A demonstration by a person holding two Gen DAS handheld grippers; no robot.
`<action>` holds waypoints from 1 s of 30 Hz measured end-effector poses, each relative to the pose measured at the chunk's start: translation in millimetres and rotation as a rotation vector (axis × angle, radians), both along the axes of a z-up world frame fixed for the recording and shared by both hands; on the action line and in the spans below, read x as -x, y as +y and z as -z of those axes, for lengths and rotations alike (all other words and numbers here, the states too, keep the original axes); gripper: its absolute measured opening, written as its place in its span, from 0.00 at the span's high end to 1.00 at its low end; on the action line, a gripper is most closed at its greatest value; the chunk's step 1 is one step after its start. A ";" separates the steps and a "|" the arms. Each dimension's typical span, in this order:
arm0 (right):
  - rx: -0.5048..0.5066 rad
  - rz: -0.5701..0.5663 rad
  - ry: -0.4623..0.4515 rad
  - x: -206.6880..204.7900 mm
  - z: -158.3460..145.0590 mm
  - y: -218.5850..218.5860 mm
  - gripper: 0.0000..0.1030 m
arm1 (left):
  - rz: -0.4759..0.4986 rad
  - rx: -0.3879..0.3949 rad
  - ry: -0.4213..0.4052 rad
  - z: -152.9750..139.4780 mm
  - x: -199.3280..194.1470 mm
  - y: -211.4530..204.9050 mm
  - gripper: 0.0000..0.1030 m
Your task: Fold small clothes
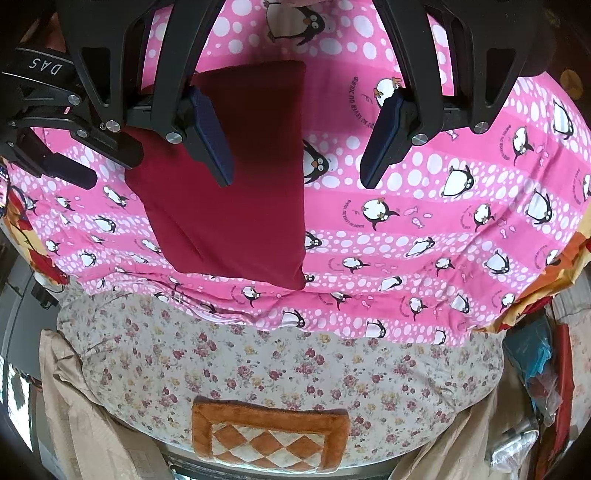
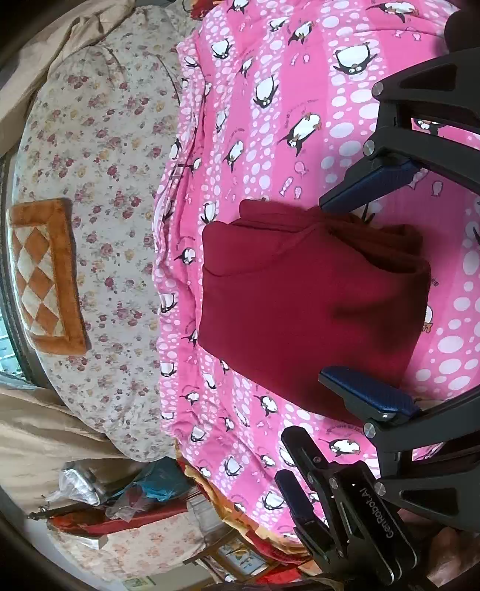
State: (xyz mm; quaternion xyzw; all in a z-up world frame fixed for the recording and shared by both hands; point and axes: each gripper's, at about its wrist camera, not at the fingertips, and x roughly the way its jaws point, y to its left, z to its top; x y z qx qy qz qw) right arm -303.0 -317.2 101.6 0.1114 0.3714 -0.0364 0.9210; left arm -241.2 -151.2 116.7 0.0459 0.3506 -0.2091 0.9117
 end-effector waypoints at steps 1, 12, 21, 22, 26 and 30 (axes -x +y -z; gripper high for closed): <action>-0.002 0.000 0.002 -0.4 0.5 0.3 0.20 | -0.001 0.001 0.002 0.4 -0.8 0.1 0.31; 0.001 -0.008 0.013 -4.2 4.1 2.4 0.20 | -0.002 -0.001 0.005 2.5 -2.2 -0.8 0.31; 0.004 -0.007 0.012 -4.6 3.7 5.0 0.20 | -0.005 -0.004 0.007 3.0 -1.7 -1.7 0.31; 0.005 -0.007 0.014 -5.1 3.7 5.0 0.20 | -0.005 -0.004 0.007 2.9 -1.7 -1.7 0.31; 0.008 -0.005 0.018 -6.3 4.2 3.9 0.20 | -0.006 -0.007 0.007 5.2 -2.6 0.0 0.31; 0.009 -0.005 0.026 -8.4 6.1 1.3 0.20 | -0.006 -0.009 0.007 6.3 -3.1 0.5 0.31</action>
